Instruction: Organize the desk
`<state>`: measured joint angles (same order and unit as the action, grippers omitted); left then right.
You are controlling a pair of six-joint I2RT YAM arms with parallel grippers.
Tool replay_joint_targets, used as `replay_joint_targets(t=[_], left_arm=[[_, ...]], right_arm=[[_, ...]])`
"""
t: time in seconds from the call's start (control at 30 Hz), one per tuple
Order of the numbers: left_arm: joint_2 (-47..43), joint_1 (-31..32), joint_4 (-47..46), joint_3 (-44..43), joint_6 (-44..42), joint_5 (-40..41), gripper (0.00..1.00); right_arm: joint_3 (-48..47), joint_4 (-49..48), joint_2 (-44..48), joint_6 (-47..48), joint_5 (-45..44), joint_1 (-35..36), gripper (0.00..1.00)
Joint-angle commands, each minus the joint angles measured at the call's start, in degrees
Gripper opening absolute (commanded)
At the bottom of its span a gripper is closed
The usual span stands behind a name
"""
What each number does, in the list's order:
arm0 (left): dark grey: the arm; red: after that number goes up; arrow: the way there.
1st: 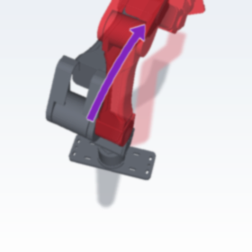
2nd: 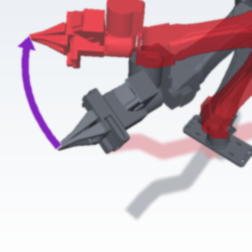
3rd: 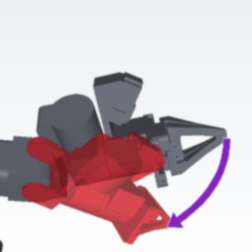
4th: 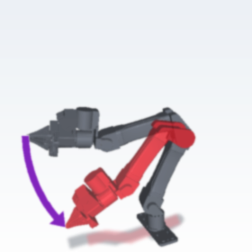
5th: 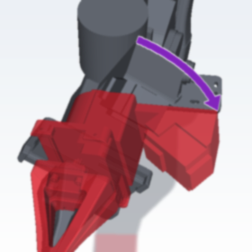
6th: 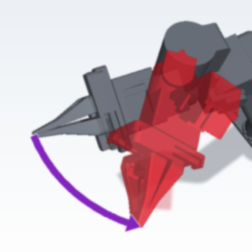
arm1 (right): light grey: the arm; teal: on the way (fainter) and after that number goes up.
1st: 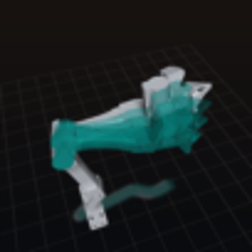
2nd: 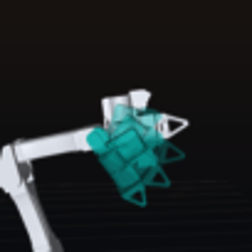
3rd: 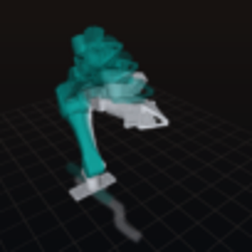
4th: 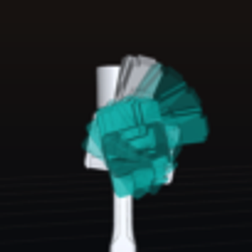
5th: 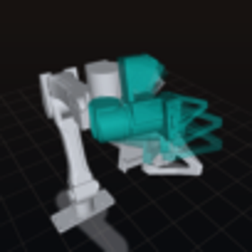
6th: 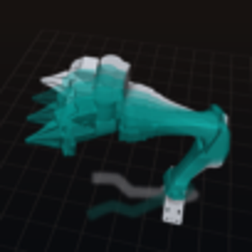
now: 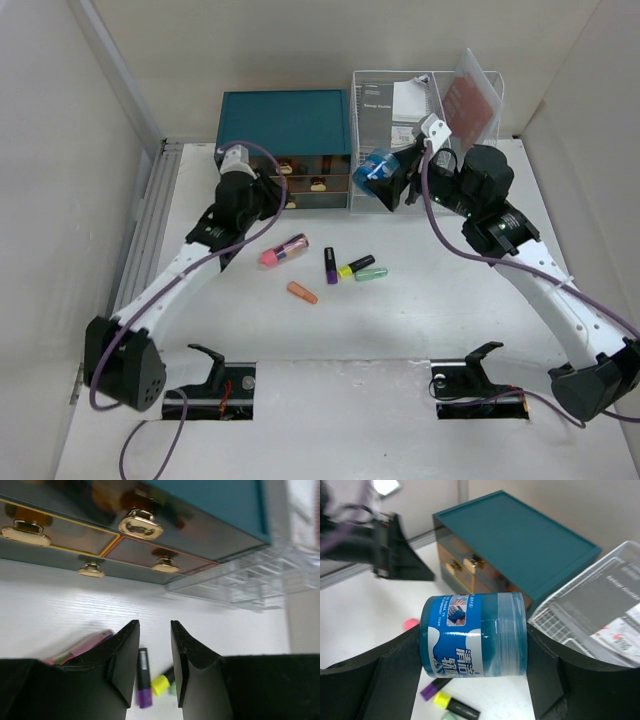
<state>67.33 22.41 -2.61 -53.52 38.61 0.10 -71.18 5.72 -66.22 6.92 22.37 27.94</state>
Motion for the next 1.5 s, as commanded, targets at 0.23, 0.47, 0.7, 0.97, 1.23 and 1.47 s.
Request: replay_joint_targets(t=[0.23,0.47,0.7,0.97,1.23,1.47], left_arm=[[14.40,4.12,-1.43,-11.70,-12.32,14.57,0.38],[18.18,4.13,-0.73,-14.86,-14.70,19.06,0.57],[21.78,4.13,-0.11,-19.68,-16.37,19.67,0.59],[25.04,4.13,1.55,-22.33,-18.22,21.69,0.55],[25.84,5.36,2.61,-21.90,-18.22,26.44,0.16],[19.60,7.64,1.04,-14.27,-16.20,27.68,0.09]], right_arm=[[-0.45,-3.78,-0.84,-7.45,7.69,-4.30,0.00],[0.07,-4.31,-2.60,-8.50,9.45,-5.36,0.00],[0.07,-4.84,-2.60,-9.02,9.97,-5.36,0.00],[0.60,-5.36,-2.60,-9.03,10.50,-5.88,0.00],[0.60,-5.89,-2.60,-9.55,10.50,-5.88,0.00],[0.60,-5.89,-2.60,-9.03,10.50,-6.41,0.00]])
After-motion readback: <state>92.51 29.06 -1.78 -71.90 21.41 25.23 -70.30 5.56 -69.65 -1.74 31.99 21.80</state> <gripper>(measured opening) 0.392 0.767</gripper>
